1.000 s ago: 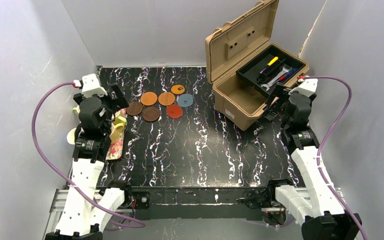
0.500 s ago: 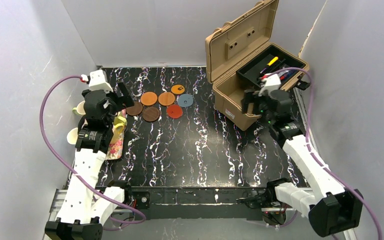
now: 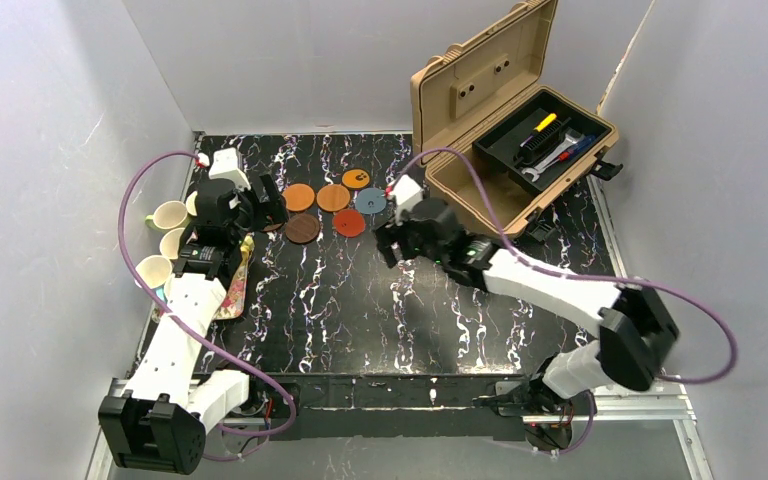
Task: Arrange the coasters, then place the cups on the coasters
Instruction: Move the coaster to the center of the board.
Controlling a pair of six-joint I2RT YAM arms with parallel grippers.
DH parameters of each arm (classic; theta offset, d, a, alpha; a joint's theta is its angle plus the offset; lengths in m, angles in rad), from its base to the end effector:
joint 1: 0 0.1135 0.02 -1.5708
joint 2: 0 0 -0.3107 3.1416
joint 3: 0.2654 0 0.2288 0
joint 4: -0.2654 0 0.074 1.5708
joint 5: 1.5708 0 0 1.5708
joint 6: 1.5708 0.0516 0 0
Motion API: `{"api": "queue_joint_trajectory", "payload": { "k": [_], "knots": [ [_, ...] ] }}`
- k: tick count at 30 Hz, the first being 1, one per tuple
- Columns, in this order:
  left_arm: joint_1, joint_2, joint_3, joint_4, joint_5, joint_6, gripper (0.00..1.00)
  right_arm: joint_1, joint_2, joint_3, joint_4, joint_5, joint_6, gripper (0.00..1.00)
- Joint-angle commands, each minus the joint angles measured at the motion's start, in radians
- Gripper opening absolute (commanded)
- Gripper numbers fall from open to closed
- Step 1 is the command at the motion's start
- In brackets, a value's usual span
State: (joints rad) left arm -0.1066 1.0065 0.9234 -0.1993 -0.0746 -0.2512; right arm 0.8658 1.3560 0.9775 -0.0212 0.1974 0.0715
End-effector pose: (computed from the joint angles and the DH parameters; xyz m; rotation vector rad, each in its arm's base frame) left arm 0.1986 -0.0174 0.3826 -0.1859 1.8469 -0.1799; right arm 0.1995 0.2188 0.3428 -0.6465 1.8779 0.4185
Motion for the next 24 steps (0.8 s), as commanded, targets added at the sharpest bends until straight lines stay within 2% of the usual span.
{"api": "queue_joint_trajectory", "payload": {
  "k": [1,6,13,18,24],
  "knots": [
    [0.004,-0.014,0.017,0.032,-0.005,-0.002,0.98,0.067,0.166,0.142,0.113,0.026,0.080,0.84],
    [0.004,-0.025,0.011,0.030,-0.044,0.000,0.98,0.082,0.413,0.340,0.083,0.006,0.129,0.76],
    [0.003,-0.071,0.002,0.008,-0.250,0.011,0.98,0.081,0.725,0.636,0.045,0.002,0.153,0.72],
    [0.003,-0.099,-0.009,0.029,-0.288,0.042,0.98,0.087,0.917,0.838,0.023,0.043,0.158,0.68],
    [0.004,-0.107,-0.009,0.031,-0.289,0.054,0.98,0.102,1.048,0.988,-0.028,0.130,0.129,0.66]
  ]
}}
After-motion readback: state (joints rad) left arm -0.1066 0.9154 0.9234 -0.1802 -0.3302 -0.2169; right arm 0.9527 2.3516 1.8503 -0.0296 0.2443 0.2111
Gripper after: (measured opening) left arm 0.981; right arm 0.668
